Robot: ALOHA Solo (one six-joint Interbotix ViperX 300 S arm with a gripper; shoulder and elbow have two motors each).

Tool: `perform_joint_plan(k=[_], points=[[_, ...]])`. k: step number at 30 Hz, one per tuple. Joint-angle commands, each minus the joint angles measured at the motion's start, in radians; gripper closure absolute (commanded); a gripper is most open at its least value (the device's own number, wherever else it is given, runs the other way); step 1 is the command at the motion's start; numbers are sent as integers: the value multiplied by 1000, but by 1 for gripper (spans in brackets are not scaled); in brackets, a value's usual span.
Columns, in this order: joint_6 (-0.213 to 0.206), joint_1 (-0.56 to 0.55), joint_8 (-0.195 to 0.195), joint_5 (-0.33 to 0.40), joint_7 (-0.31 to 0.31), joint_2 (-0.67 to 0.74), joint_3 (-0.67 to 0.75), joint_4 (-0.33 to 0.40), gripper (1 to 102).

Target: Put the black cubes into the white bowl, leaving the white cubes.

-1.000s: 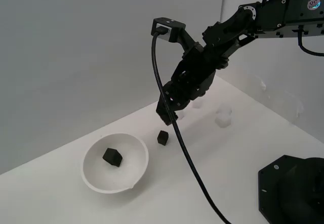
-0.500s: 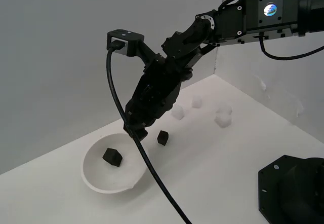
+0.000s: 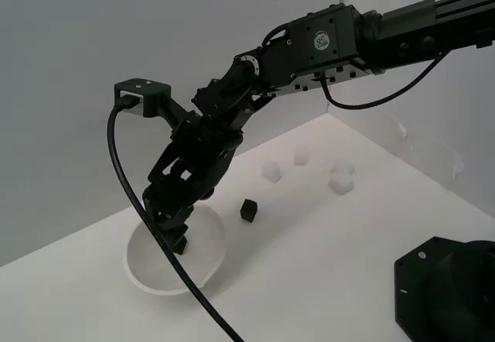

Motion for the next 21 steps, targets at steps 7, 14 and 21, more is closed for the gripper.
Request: perform_joint_plan(k=[7,14,21], points=[[-20,-6,8,-18,12,11,17,-11,36],[-21,-2,9,-17,67,43,52,-11,35],[-20,14,9,-8,100,140,150,0,35]])
